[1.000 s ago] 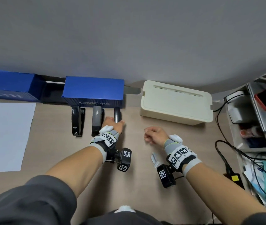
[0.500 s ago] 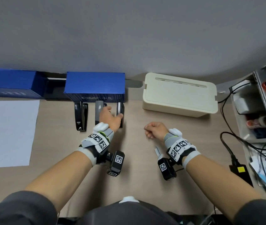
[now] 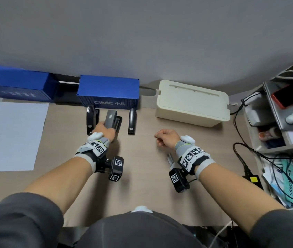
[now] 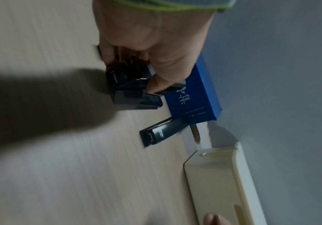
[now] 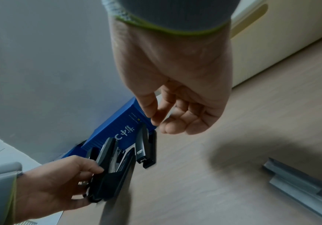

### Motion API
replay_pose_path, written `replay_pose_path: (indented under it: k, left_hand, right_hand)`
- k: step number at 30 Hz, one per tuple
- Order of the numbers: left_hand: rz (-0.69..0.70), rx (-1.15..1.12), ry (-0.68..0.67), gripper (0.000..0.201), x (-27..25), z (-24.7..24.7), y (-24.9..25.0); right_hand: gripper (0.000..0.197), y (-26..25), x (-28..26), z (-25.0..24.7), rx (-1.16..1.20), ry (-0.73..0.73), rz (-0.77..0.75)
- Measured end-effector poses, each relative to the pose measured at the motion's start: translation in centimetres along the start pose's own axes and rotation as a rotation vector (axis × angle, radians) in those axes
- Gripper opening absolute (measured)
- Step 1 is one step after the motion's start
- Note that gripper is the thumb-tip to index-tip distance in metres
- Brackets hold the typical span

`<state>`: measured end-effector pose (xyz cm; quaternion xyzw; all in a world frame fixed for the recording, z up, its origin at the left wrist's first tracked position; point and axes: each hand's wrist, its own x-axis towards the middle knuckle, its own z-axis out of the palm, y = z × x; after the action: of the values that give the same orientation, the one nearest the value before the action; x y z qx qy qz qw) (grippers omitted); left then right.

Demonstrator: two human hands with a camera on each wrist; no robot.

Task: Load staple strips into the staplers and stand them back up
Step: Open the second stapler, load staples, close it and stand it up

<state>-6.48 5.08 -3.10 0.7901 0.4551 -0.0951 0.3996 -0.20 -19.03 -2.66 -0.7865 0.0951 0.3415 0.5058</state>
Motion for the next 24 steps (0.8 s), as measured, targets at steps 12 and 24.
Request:
replay_pose_path:
  k: [12, 24]
  left_hand:
    - [0.172, -0.151, -0.373, 0.024, -6.2, -2.6, -1.2]
    - [0.319, -0.274, -0.477, 0.039, -10.0, -0.9, 1.3]
  right_hand:
    - [0.03, -2.0, -4.4, 2.9, -0.088, -0.277, -0.146]
    - [0.029, -0.9, -6.5, 0.8, -0.011, -0.245, -0.274]
